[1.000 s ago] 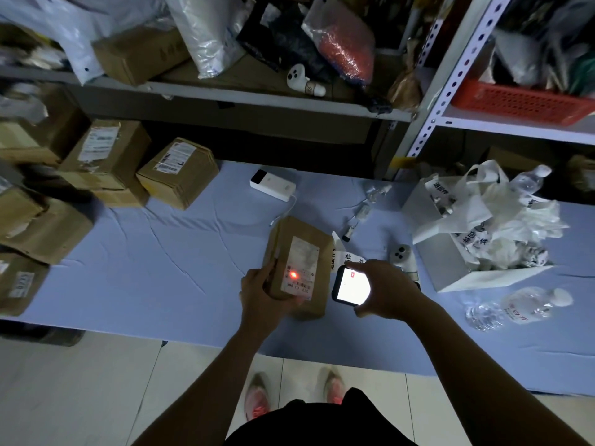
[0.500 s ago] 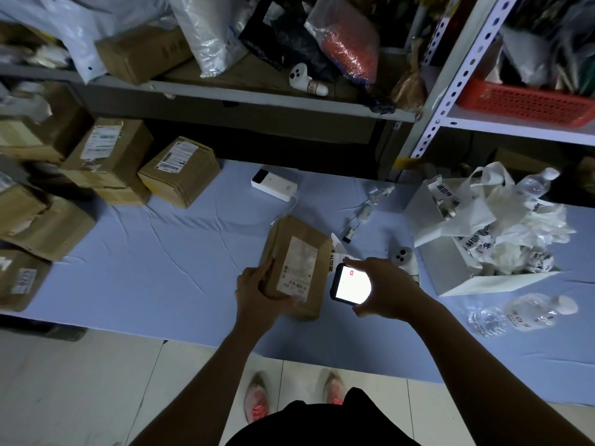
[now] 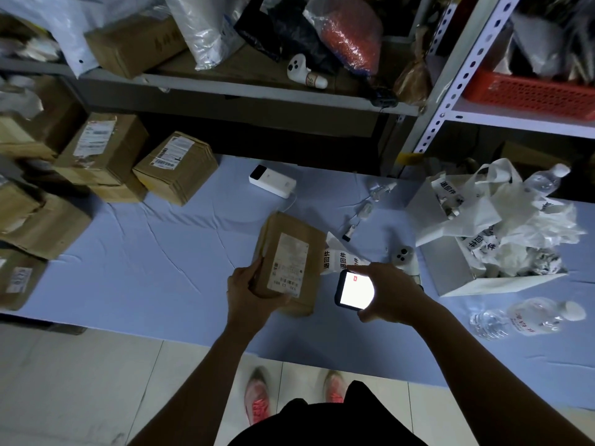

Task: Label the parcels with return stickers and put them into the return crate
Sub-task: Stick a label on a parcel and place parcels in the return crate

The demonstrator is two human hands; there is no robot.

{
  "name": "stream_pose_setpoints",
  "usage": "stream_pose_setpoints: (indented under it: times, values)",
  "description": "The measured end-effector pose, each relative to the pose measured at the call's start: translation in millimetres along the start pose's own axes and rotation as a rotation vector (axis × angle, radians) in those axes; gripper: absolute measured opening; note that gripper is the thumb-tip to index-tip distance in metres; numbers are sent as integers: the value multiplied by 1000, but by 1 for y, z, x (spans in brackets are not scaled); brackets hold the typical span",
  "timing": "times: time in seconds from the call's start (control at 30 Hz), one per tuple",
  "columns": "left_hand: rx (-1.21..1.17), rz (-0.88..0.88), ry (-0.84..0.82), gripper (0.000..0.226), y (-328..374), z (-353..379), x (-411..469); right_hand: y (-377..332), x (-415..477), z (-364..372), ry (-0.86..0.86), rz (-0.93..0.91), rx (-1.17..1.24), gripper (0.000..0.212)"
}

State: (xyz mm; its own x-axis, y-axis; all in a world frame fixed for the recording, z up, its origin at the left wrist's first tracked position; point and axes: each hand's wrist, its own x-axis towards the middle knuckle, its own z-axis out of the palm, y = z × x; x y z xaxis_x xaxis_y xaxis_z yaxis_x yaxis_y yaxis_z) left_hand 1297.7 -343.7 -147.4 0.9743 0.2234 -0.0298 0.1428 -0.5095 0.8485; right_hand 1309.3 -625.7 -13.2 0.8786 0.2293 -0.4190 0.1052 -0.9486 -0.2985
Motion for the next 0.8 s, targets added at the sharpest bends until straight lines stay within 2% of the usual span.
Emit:
stream_pose_setpoints:
  times: [0.3,0.6,0.8]
  values:
    - [-20,-38,25,104,8,-5,7,10,5,4,-16,-27,24,105]
    - [-45,-85,2,101,9,-16,9,31,10,13,-8,-8,99,102]
    - [-157,-191,-84,74,3,-31,10,67,15,68,17,118,173,103]
